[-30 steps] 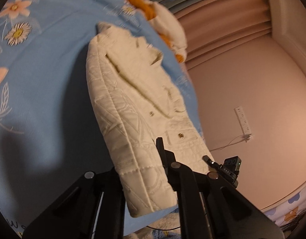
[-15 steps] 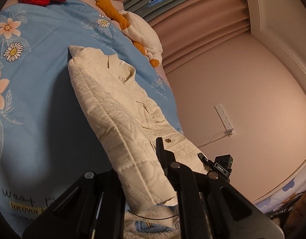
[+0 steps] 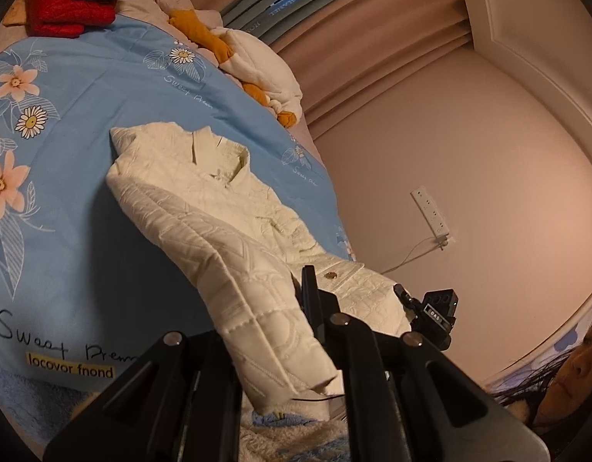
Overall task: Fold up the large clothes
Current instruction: 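Lift the held hem with both tools and fold it toward the collar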
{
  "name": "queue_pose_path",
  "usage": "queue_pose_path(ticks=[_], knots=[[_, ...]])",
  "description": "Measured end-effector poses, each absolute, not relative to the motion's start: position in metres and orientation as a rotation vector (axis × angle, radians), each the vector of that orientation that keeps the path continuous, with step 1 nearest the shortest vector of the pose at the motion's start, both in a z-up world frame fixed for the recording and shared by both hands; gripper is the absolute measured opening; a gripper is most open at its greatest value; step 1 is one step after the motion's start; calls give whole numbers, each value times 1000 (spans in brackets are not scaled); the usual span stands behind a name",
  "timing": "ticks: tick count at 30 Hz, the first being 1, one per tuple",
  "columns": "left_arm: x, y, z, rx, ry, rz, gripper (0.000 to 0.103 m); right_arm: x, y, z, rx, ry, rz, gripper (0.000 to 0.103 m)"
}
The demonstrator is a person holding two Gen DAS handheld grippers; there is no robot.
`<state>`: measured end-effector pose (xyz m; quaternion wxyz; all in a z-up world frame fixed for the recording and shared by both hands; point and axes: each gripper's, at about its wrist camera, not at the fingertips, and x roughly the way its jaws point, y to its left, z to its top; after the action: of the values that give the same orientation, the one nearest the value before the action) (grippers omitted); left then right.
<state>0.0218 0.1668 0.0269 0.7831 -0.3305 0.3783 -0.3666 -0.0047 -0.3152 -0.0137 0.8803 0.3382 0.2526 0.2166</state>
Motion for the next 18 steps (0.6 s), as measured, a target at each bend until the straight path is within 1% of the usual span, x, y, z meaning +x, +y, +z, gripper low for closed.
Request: queue_pose_path(ticks=[6,12,18], knots=[[67,171,25,-757,840,-767,8,35,-324,-11,747,545,431,9],[143,167,31,-787,864,-723,9,101,-333,-4,784,552,409,9],[229,156,15,-809,940,-632,9,177,-344,-18,829,618,354,10]])
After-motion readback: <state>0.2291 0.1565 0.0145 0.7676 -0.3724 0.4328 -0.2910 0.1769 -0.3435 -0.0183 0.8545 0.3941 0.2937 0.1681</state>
